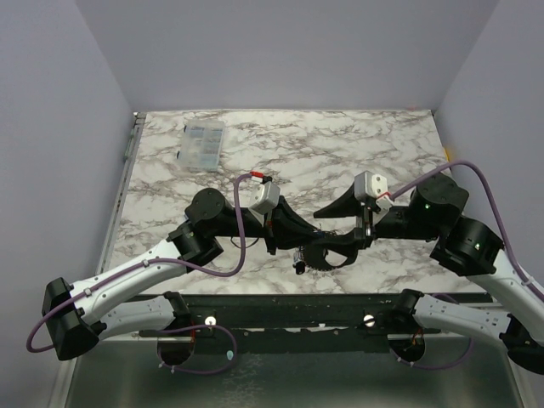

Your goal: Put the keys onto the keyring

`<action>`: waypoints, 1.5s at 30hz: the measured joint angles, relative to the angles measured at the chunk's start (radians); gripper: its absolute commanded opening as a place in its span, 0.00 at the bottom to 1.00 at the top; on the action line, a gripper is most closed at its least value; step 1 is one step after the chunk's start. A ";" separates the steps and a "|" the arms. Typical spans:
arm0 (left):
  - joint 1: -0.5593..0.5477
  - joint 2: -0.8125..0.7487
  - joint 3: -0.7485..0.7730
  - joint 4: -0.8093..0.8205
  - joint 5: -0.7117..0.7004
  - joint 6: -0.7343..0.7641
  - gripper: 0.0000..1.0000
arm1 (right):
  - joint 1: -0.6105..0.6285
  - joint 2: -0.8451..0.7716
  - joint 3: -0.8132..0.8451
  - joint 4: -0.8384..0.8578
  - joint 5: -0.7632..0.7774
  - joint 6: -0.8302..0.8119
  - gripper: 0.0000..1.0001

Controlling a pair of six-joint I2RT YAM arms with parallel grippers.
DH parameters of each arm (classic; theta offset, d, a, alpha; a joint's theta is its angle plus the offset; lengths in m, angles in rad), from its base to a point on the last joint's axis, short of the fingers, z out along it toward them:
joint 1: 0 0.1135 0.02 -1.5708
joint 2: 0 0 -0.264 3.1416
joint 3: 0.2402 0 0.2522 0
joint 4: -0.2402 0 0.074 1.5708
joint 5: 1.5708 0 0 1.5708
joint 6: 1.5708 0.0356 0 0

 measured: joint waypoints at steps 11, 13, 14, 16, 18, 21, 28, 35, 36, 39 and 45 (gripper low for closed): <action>0.000 0.000 0.001 -0.012 0.000 0.009 0.00 | 0.000 -0.010 0.000 -0.011 0.000 0.000 0.29; 0.000 0.000 0.001 -0.018 0.001 0.011 0.00 | 0.000 -0.008 0.001 -0.018 0.000 0.000 0.26; 0.000 0.000 0.001 -0.020 0.001 0.011 0.00 | 0.000 -0.006 0.002 -0.020 0.000 0.000 0.24; 0.000 0.000 0.001 -0.028 0.001 0.013 0.00 | 0.000 -0.002 0.005 -0.028 0.000 0.000 0.23; 0.000 0.000 0.001 -0.032 0.001 0.018 0.00 | 0.000 0.000 0.007 -0.032 0.001 0.000 0.22; 0.000 -0.002 0.003 -0.042 0.000 0.027 0.00 | 0.000 0.002 0.010 -0.034 0.016 0.011 0.18; 0.003 -0.002 0.029 -0.082 -0.027 0.090 0.00 | 0.000 0.002 0.019 -0.025 0.113 0.141 0.12; 0.003 -0.002 0.038 -0.112 -0.066 0.146 0.00 | 0.000 -0.013 -0.011 0.006 0.223 0.326 0.03; 0.003 -0.002 0.038 -0.113 -0.071 0.152 0.00 | 0.000 -0.013 -0.011 0.006 0.243 0.351 0.02; 0.003 -0.002 0.044 -0.123 -0.094 0.174 0.00 | 0.000 -0.012 -0.011 0.010 0.288 0.408 0.01; 0.004 -0.002 0.048 -0.130 -0.140 0.210 0.00 | 0.000 0.005 -0.001 0.011 0.363 0.516 0.01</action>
